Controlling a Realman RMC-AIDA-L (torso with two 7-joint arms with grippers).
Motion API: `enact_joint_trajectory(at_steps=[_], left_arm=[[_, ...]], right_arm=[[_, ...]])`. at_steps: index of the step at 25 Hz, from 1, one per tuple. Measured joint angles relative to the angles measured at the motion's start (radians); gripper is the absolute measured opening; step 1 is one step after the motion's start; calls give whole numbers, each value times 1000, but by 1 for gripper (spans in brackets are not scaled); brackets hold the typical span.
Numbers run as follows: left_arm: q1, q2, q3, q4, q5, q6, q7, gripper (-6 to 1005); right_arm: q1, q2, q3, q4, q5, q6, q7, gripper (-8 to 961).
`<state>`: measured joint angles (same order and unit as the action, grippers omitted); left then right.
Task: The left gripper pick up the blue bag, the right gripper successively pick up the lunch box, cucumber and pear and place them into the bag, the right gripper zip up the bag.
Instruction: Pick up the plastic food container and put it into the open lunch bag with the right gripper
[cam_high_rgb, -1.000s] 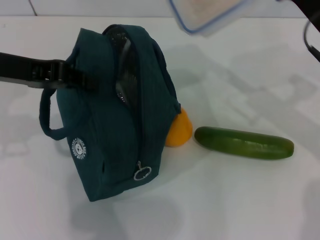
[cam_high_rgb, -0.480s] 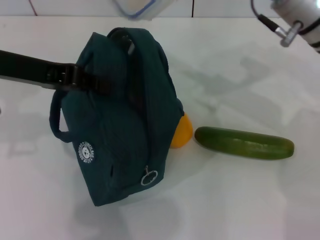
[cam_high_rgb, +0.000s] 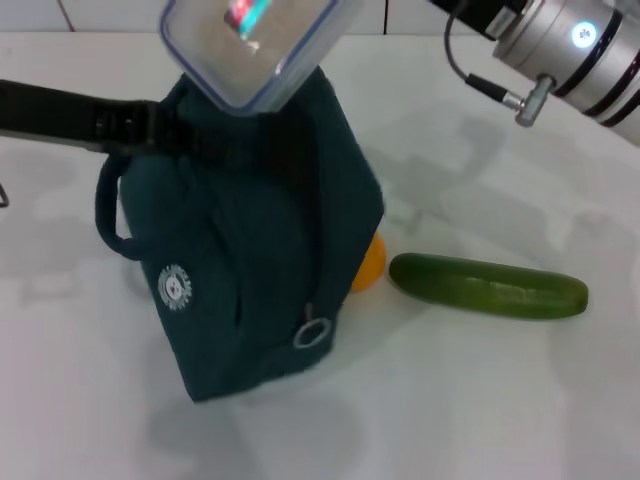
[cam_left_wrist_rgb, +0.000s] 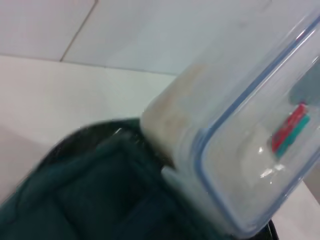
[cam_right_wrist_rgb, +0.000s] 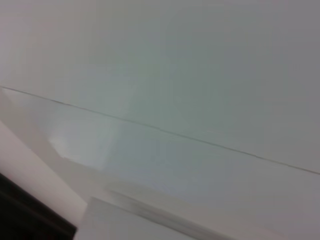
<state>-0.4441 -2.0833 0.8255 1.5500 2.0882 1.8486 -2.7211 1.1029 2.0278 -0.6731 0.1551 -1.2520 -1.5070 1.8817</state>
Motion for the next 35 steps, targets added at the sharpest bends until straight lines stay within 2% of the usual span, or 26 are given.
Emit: enact_joint_trajectory(at_steps=[19,35], left_arm=[[11,0,-63,-2,-5,-25,25,49],[4,2,-63,-41,-16,-31,58,49]], right_arm=[[-18,0,-3,-9,-49,84,-41,96],[31,0,0,0,-113,139,-50,135]])
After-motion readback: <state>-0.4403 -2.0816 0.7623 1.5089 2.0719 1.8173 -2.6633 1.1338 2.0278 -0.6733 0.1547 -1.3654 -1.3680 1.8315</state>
